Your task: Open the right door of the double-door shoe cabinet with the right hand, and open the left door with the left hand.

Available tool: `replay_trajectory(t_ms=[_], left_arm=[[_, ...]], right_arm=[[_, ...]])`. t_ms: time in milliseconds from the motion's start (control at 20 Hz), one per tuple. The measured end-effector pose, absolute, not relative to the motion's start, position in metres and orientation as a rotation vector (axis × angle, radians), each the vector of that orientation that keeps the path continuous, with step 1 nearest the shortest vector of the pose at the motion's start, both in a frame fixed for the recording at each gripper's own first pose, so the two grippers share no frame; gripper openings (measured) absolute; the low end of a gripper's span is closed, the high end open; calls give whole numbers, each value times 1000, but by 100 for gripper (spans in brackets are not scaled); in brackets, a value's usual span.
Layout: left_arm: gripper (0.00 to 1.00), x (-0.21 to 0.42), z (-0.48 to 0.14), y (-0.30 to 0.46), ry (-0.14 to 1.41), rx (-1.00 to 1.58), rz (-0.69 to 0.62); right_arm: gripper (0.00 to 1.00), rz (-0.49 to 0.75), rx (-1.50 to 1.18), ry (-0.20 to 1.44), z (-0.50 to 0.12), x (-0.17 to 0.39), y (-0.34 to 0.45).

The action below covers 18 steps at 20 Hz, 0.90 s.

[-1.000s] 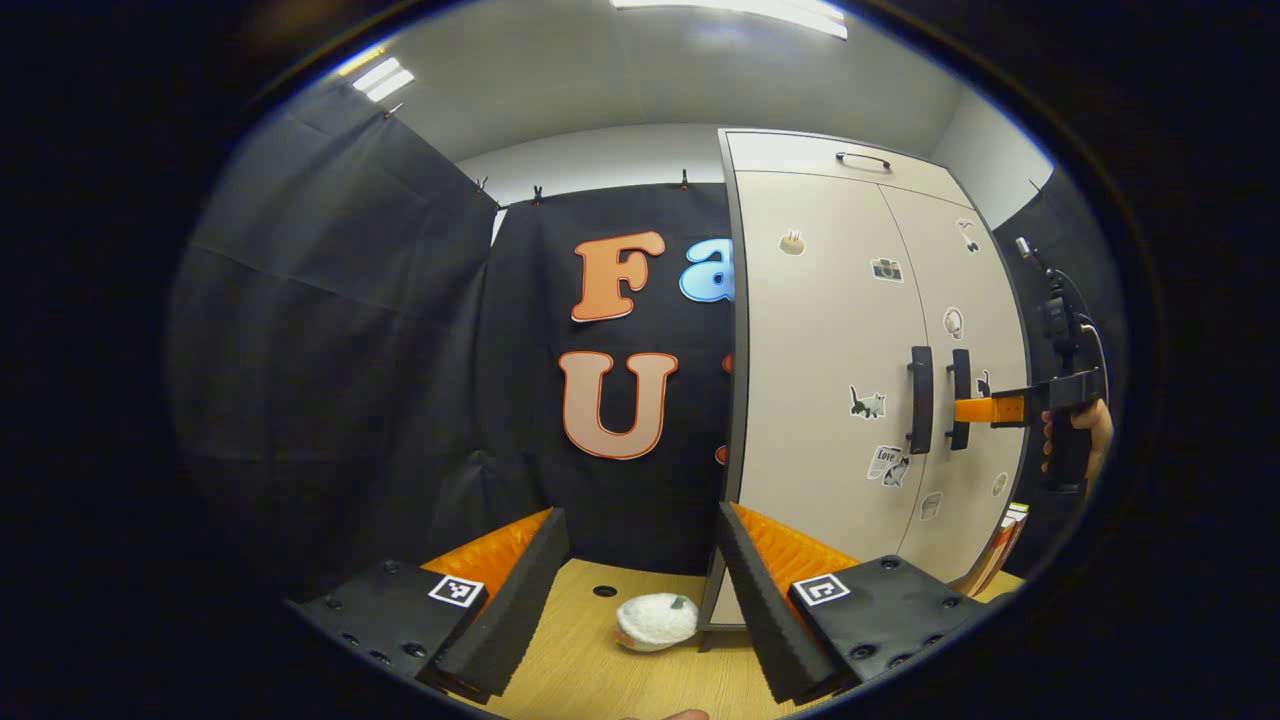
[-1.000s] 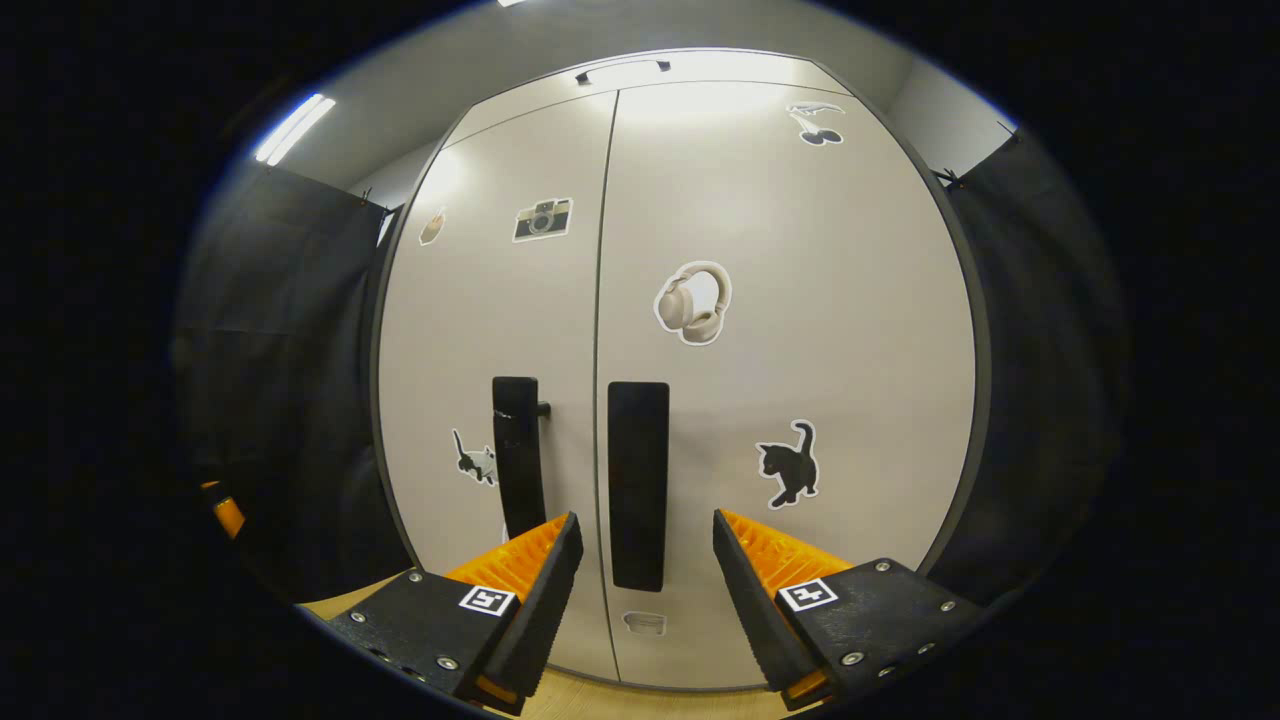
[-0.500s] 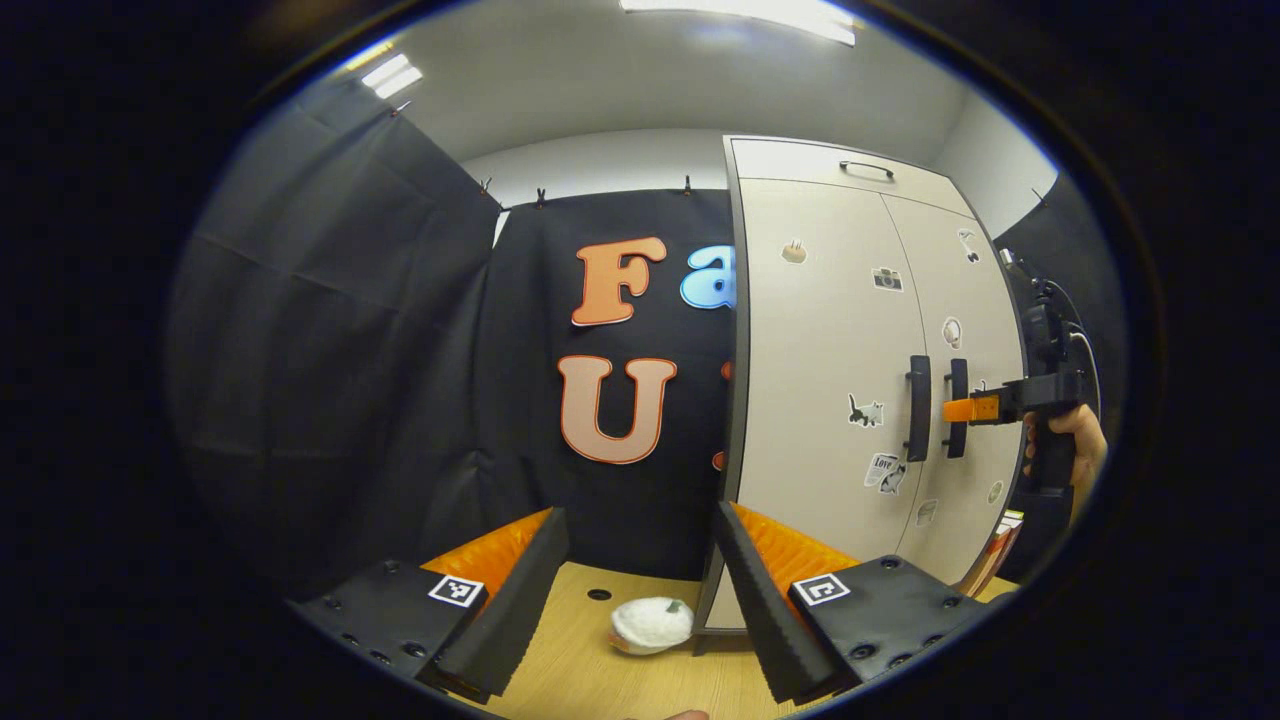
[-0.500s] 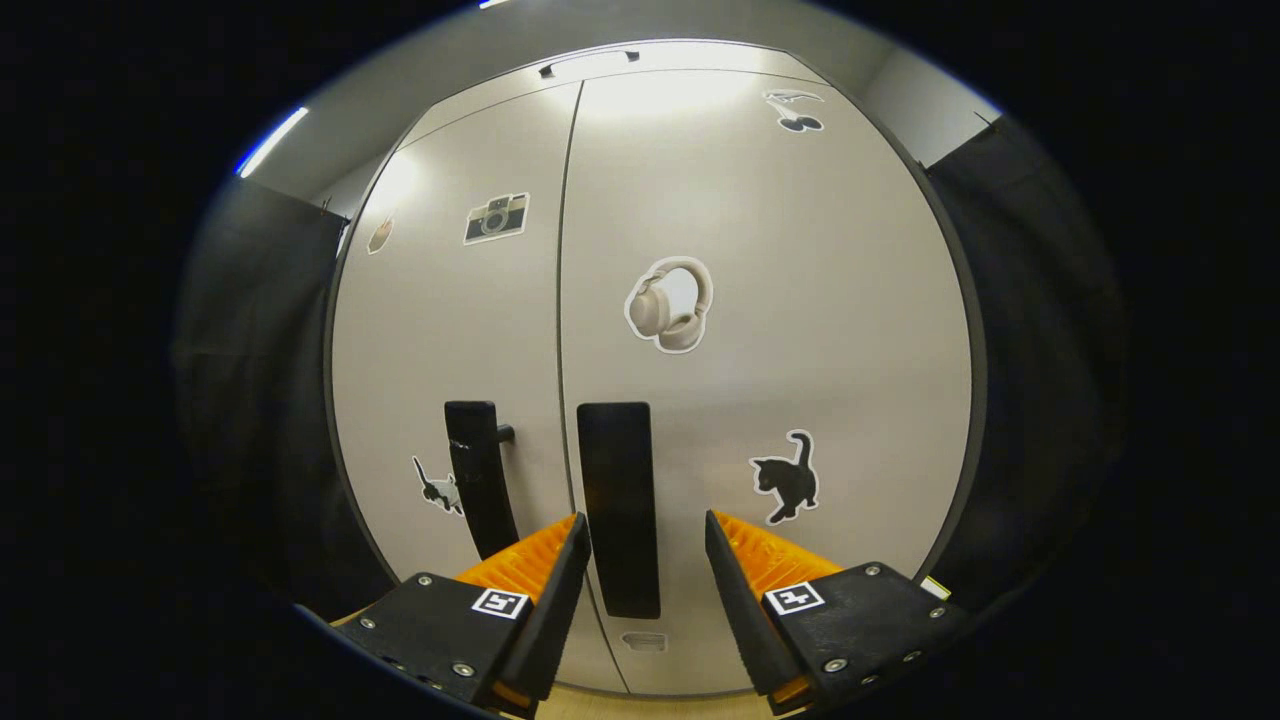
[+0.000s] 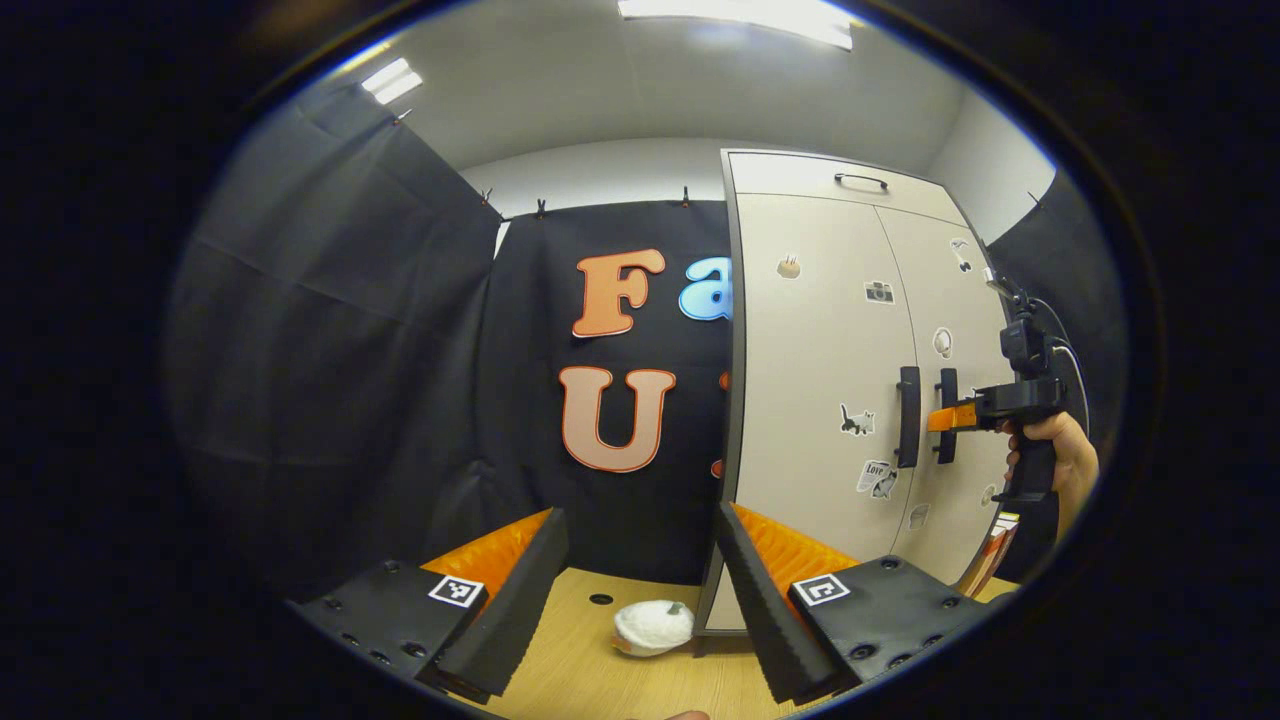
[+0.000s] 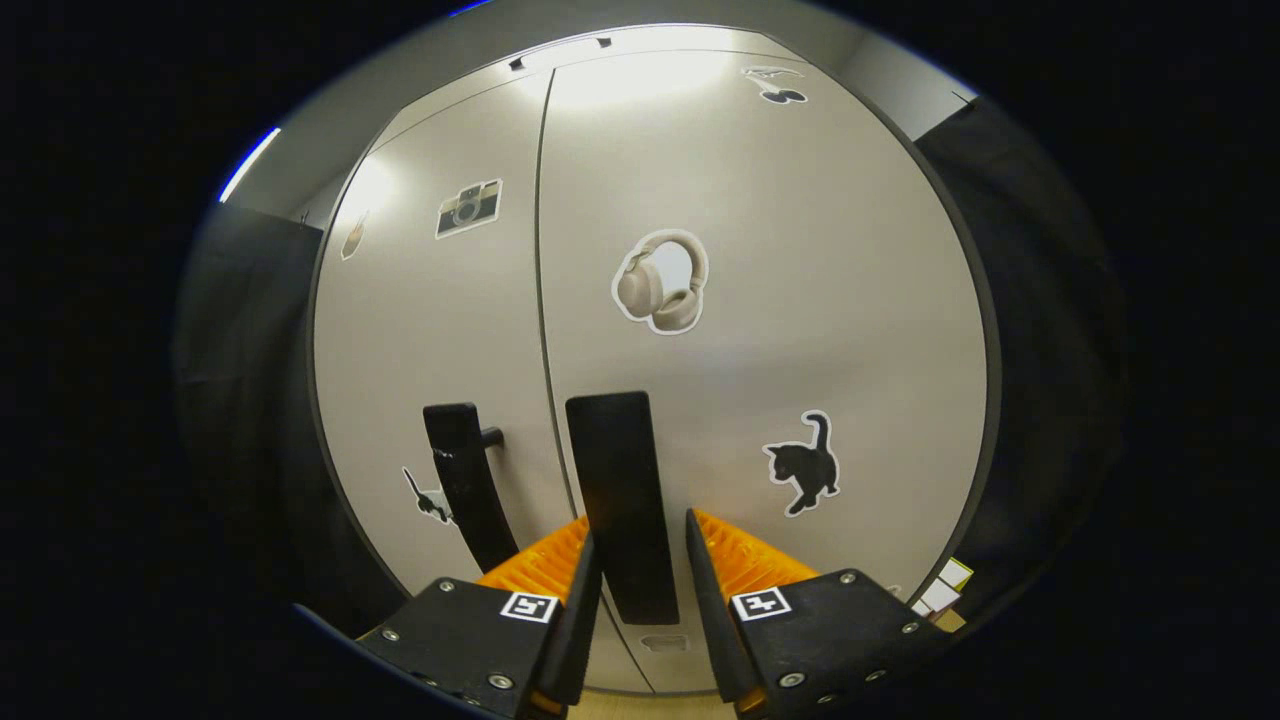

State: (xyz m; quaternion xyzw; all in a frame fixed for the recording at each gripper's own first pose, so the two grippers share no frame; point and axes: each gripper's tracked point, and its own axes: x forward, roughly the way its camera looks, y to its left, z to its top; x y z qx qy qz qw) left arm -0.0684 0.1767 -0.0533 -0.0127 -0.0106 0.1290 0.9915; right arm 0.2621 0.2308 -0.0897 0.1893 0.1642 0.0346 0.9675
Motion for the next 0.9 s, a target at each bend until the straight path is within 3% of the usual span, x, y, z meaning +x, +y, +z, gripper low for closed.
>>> replay_trajectory(t_ms=[150, 450, 900], left_arm=[[96, -74, -54, 181, -20, -38, 271], [96, -78, -52, 180, 4, -70, 236], [96, -86, -34, 150, -17, -66, 157]], right_arm=[[35, 75, 363, 326, -89, 264, 233], [17, 109, 359, 369, -90, 260, 235], [17, 183, 374, 346, -77, 215, 223]])
